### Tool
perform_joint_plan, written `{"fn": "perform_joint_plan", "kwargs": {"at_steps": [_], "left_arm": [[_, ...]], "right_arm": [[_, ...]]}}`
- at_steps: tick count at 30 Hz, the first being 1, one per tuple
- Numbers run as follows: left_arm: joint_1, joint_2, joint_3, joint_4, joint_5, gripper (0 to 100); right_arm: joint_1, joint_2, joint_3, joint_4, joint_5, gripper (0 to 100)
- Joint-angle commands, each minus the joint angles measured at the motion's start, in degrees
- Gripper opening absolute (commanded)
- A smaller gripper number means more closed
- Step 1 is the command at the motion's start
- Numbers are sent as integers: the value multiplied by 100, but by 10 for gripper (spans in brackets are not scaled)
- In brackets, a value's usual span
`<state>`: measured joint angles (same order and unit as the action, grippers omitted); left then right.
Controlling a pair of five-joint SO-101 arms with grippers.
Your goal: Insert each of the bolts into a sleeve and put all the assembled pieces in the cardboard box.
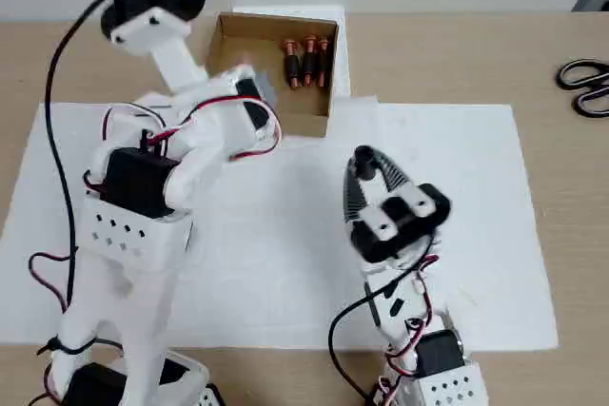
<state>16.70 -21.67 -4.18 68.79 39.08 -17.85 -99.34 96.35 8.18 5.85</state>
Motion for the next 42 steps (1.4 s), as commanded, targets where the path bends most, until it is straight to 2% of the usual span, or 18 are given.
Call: {"fn": "perform_joint_plan", "kwargs": {"at_steps": [1,3,9,18,22,30,36,42], "left_arm": [[255,-237,-189,-800,-484,7],[598,-273,13,-1125,-703,7],[1371,-993,1095,-2171,-1248,7],[2013,-3121,4057,-4791,-2330,7],[2198,-3314,4637,-4923,-2391,7],[2189,-3305,4673,-4923,-2418,7],[2189,-3314,4673,-4923,-2453,7],[2180,-3332,4681,-4888,-2857,7]], "right_arm": [[136,-84,26,-233,-527,4],[145,-84,26,-224,-782,4],[119,-84,26,-242,-818,4],[119,-84,26,-233,-809,4],[110,-84,26,-251,-800,4],[-13,-84,9,-286,-765,4],[-760,-84,9,-286,9,4],[-646,-84,18,-286,9,4]]}}
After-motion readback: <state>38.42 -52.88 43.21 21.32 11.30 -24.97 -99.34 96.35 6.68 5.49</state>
